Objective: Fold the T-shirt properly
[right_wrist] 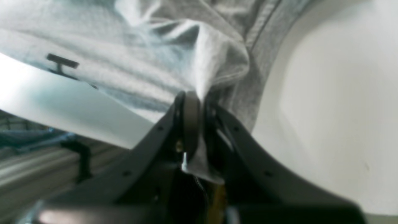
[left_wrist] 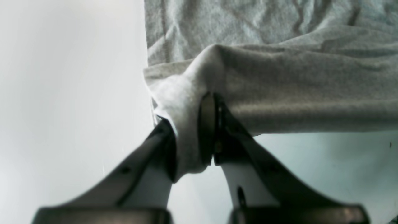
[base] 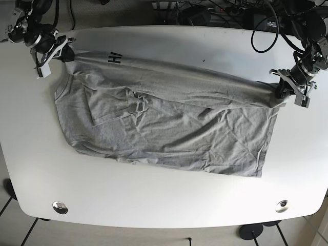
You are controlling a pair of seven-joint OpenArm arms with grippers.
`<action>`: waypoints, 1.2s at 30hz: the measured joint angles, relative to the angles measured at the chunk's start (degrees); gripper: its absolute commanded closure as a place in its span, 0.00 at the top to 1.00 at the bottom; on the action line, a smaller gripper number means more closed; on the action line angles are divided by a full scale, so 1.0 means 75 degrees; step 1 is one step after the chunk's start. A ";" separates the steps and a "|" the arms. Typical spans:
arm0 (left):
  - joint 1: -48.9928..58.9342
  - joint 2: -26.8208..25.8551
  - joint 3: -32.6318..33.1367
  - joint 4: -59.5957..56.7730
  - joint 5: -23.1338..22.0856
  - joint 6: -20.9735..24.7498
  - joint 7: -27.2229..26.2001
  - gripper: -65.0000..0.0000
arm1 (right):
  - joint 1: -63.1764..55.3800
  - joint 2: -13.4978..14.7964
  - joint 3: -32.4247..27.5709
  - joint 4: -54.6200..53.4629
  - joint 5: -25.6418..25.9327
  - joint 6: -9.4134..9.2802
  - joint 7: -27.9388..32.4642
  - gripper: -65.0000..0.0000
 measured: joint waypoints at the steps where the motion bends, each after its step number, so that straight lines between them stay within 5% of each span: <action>1: 0.0009 -0.0087 0.0009 0.0000 -0.0003 -0.0015 0.0006 0.01 | -0.0050 0.0000 0.0000 0.0003 -0.0178 0.0219 -0.0003 0.03; 3: 0.0000 -0.0239 -0.0003 0.0000 -0.0032 -0.0009 -0.0015 0.01 | -0.0117 -0.0006 0.0003 0.0003 -0.0510 0.0618 -0.0006 0.03; 9: 0.0565 -0.0315 0.0003 0.0000 0.0006 -0.0041 0.0006 0.04 | -0.0259 -0.0029 0.0000 -0.0006 -0.1078 0.0659 -0.0003 0.03; 13: 0.0659 -0.0297 0.0020 0.0000 0.0883 -0.0032 0.0006 0.40 | -0.0347 -0.0047 -0.0012 -0.0006 -0.1075 0.0659 -0.0003 0.07; 15: 0.0653 -0.0297 0.0009 0.0000 0.1110 -0.0029 0.0000 0.56 | -0.0478 -0.0047 -0.0012 -0.0003 -0.1107 0.0656 -0.0032 0.29; 19: 0.0659 -0.0300 -0.0076 0.0044 0.1148 -0.0032 0.0003 0.56 | -0.0644 -0.0041 0.0105 0.0047 -0.1070 0.0656 -0.0032 0.82; 21: 0.0662 -0.0277 -0.0460 0.0286 0.1148 -0.0035 0.0009 0.56 | -0.0819 -0.0064 0.0417 0.0119 -0.0644 0.0653 -0.0041 0.93; 26: 0.0612 -0.0321 -0.1244 0.0708 0.1145 0.0000 -0.0006 0.56 | -0.0842 0.0020 0.0807 0.0143 0.0708 0.0650 -0.0052 0.93; 30: 0.0425 -0.0300 -0.1113 0.0804 0.1207 0.0000 0.0831 0.56 | -0.0484 0.0015 0.0539 0.0143 0.0752 0.0650 -0.0227 0.93; 36: 0.0318 0.0187 -0.0746 0.0871 0.1279 0.0047 0.1011 0.56 | -0.0271 -0.0026 0.0160 0.0146 0.0743 0.0650 -0.0318 0.93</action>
